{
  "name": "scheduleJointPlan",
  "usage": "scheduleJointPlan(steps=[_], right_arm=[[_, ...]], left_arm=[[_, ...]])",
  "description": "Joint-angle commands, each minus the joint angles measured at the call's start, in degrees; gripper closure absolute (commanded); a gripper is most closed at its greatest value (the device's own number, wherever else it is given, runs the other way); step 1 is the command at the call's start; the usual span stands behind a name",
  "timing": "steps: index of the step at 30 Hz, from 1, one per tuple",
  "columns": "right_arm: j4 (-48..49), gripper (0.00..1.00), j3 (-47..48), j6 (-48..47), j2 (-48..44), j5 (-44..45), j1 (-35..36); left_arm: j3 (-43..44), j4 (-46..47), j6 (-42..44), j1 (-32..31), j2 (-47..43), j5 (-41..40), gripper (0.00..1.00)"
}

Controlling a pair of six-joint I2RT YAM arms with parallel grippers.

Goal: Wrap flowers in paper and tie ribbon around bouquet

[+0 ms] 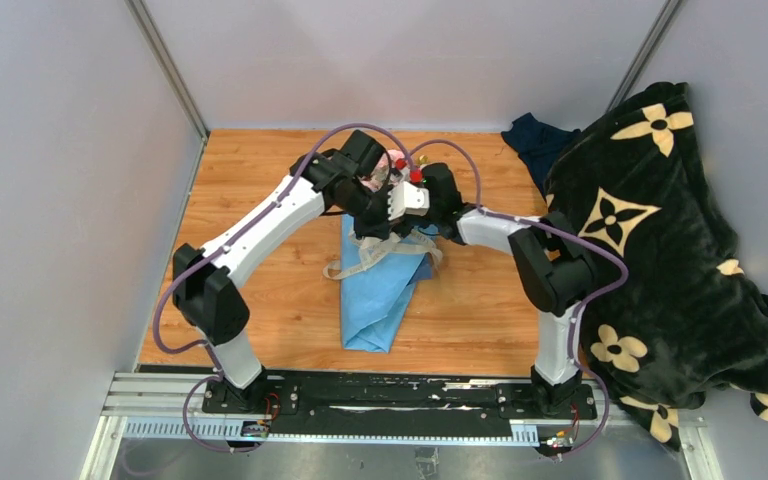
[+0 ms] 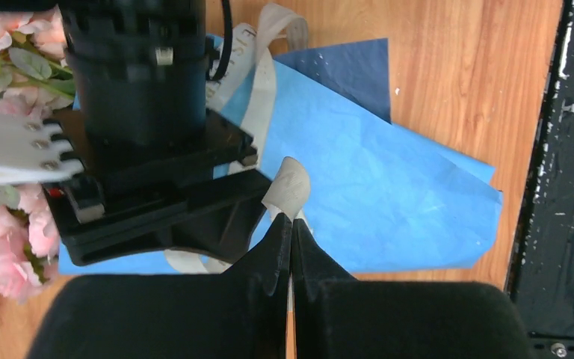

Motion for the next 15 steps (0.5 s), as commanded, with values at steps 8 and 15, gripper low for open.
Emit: scheduleJointPlan(steps=[8, 15], right_arm=[[-17.67, 0.5, -4.91, -5.69, -12.28, -6.22, -9.13], [-17.95, 0.6, -12.16, -5.18, -16.72, -1.69, -13.58]], left_arm=[[8.19, 3.32, 1.07, -0.31, 8.85, -1.99, 1.0], [4.5, 19.91, -4.94, -0.28, 12.72, -16.67, 1.0]])
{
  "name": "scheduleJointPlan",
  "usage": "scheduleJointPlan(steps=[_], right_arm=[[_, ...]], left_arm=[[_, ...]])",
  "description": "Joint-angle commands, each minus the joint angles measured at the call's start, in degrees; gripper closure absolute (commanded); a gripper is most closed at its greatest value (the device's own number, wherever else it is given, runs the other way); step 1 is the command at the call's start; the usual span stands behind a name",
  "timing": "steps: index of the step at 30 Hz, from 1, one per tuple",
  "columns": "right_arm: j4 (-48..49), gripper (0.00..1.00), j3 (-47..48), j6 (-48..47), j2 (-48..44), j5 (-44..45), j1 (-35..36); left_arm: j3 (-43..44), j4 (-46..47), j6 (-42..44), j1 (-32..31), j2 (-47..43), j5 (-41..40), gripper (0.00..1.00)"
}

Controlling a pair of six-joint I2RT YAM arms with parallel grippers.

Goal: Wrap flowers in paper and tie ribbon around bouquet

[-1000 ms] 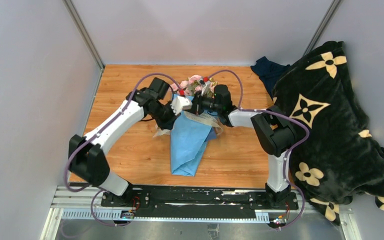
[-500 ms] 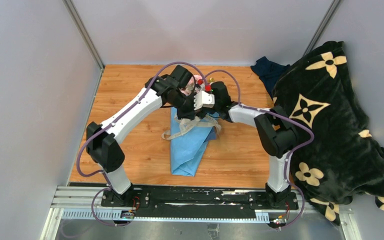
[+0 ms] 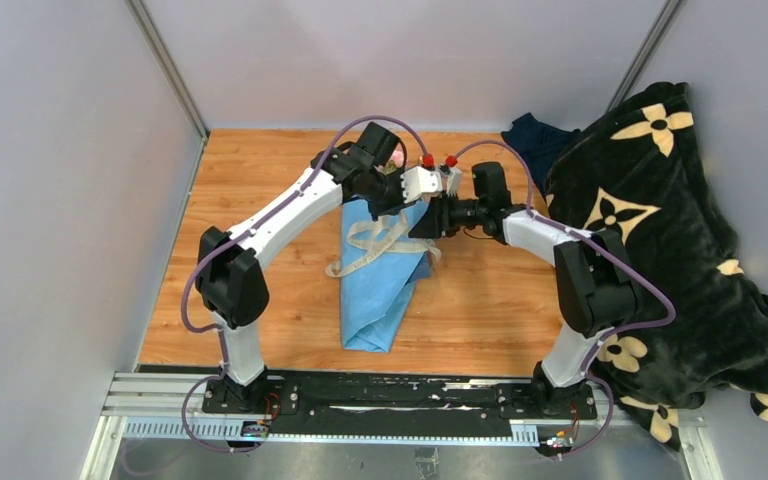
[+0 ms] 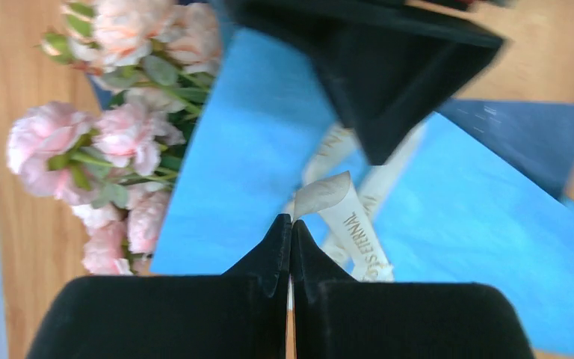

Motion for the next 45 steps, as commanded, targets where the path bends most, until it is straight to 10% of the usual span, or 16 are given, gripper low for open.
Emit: scheduleJointPlan(steps=[1, 8, 13, 15, 21, 27, 35, 45], right_arm=[[-5.19, 0.61, -2.09, -2.01, -1.95, 3.48, -1.2], [-0.17, 0.62, -7.51, -0.3, -5.72, 6.47, -1.66], [4.64, 0.62, -10.64, 2.73, -5.77, 5.27, -1.51], [6.71, 0.63, -11.42, 4.22, -5.29, 4.71, -1.19], [7.78, 0.66, -10.01, 4.78, -3.86, 4.95, 1.24], [9.64, 0.71, -8.91, 7.4, -1.61, 6.31, 1.61], [11.11, 0.73, -7.97, 8.51, 0.82, 5.79, 1.61], [11.14, 0.77, -8.33, 7.97, 1.06, 5.16, 1.61]], left_arm=[[-1.87, 12.72, -3.88, -0.29, 3.98, -10.23, 1.0], [-2.61, 15.96, -4.25, -0.21, 8.65, -11.77, 0.93], [0.58, 15.1, -5.74, 0.06, 8.28, -16.64, 0.14], [3.17, 14.67, -6.12, 1.01, 5.44, -18.19, 0.0], [2.36, 7.72, 1.27, 2.88, -4.66, -10.56, 0.02], [-16.35, -3.17, 26.02, 0.71, -10.92, 3.81, 0.61], [-24.98, 19.52, 23.09, 0.67, -3.99, -5.94, 0.37], [-29.98, 26.98, 19.9, 0.67, 0.13, -7.5, 0.47]])
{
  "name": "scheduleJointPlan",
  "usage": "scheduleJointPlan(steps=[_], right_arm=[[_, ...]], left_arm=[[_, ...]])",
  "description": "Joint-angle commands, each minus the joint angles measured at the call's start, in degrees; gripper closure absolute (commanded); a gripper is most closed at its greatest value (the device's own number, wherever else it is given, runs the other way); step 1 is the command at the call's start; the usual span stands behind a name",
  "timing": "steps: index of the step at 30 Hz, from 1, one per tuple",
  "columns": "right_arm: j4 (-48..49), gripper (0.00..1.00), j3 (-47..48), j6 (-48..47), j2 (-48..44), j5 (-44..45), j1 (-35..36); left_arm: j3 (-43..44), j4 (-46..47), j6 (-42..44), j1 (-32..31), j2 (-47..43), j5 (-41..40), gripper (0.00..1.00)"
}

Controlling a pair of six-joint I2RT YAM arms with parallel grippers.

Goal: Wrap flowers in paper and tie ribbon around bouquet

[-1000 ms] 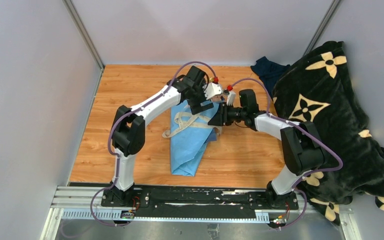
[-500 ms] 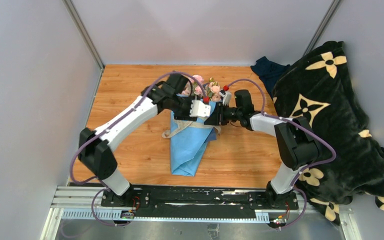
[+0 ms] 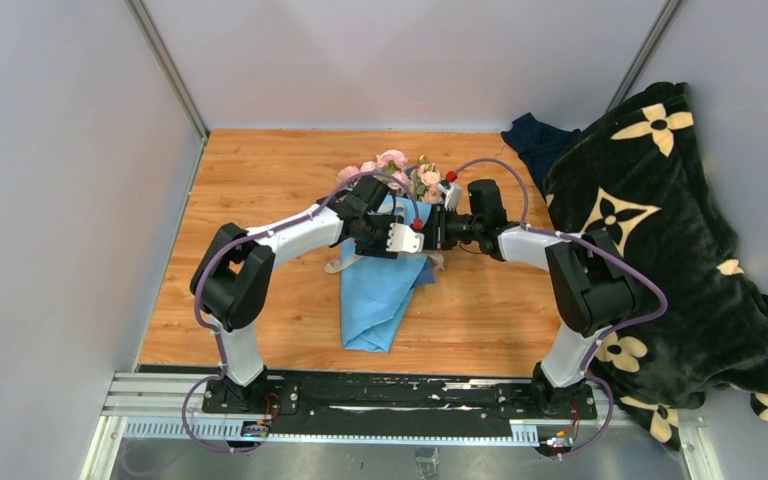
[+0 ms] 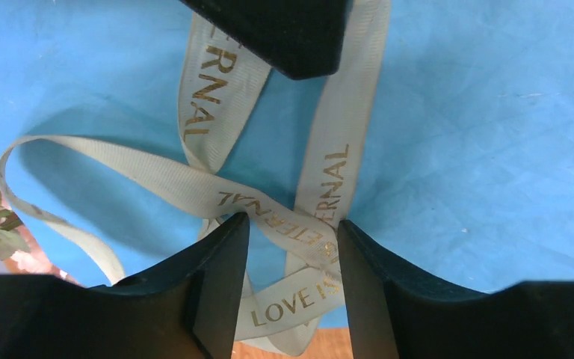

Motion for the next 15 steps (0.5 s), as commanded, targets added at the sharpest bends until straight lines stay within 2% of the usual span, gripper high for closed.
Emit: scheduleJointPlan(steps=[1, 4, 7, 8, 10, 11, 15], right_arm=[[0.95, 0.78, 0.79, 0.13, 0.54, -0.4, 0.54], [1.08, 0.78, 0.76, 0.24, -0.05, -0.57, 0.5], [1.15, 0.78, 0.71, 0.55, -0.89, -0.85, 0.24], [1.31, 0.78, 0.54, 0.78, -1.34, -0.93, 0.21], [1.51, 0.78, 0.19, 0.99, -2.38, -1.06, 0.21], [1.71, 0.78, -0.05, 1.24, -2.96, -1.28, 0.21], [2.69, 0.79, -1.52, 1.95, -5.88, -2.41, 0.29]], left_arm=[[-3.23, 5.99, -1.18, -0.03, 1.47, -1.69, 0.49], [-5.84, 8.76, -1.1, -0.03, 0.69, -3.32, 0.53], [-7.85, 10.69, -0.95, -0.03, -0.58, -4.06, 0.63], [-8.4, 11.2, -0.95, -0.12, -1.11, -4.11, 0.68], [-9.09, 11.33, -1.08, -0.11, -2.02, -4.22, 0.87], [-9.49, 11.7, -1.61, -0.12, -2.59, -4.51, 1.0], [-5.87, 6.89, -7.22, 0.1, -5.64, -1.96, 1.0]])
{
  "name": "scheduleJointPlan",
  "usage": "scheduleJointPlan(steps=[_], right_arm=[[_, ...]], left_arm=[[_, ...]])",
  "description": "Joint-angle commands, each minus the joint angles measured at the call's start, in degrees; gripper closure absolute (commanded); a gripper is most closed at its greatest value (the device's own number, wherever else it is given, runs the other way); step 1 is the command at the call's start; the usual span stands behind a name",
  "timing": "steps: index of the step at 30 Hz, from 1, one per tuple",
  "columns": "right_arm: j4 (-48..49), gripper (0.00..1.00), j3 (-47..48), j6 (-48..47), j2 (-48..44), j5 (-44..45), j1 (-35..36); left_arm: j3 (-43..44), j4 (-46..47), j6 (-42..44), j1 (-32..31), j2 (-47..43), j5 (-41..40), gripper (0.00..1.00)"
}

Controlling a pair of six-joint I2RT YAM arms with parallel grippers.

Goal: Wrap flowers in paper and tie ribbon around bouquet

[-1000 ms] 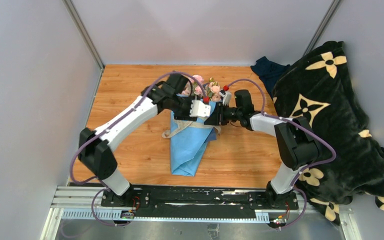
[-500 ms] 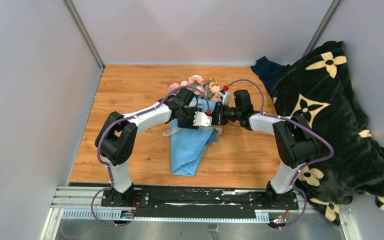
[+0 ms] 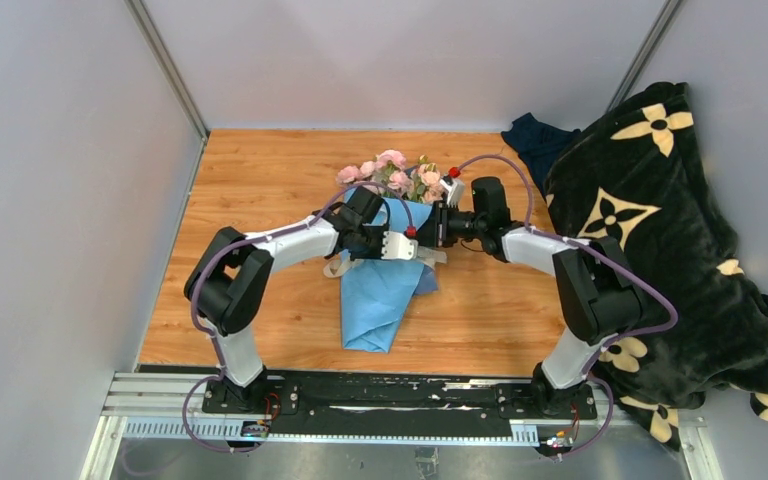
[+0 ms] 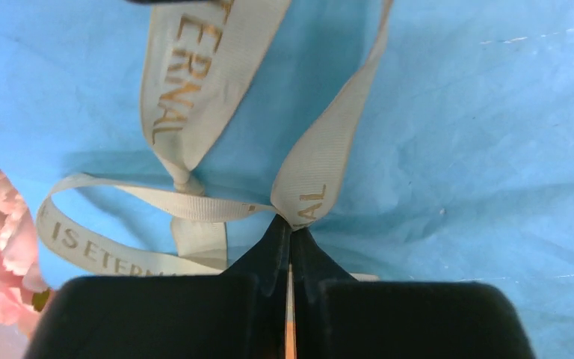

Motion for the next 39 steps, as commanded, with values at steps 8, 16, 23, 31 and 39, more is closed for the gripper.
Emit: scheduleJointPlan(steps=[8, 16, 23, 31, 39], right_arm=[[12.63, 0.8, -10.23, 5.52, -9.2, -5.34, 1.0], [15.2, 0.79, -12.28, 2.32, -10.44, -6.71, 4.77], [8.39, 0.79, -10.43, -3.57, -13.24, 0.37, 6.65], [3.98, 0.74, -8.02, -2.24, -14.44, 7.77, 4.09], [9.23, 0.7, -11.04, -9.53, -23.91, 5.24, 11.91]], left_arm=[[8.83, -10.69, -16.05, 1.02, -8.78, 9.41, 1.0], [14.47, -12.77, -25.36, 2.42, -8.49, 9.29, 1.0], [14.79, -11.5, -27.22, 2.44, -7.73, 5.42, 1.0], [15.65, -8.22, -33.04, 3.98, -4.87, -0.31, 1.0], [18.51, -13.37, -36.69, 5.61, -5.08, 5.82, 1.0]])
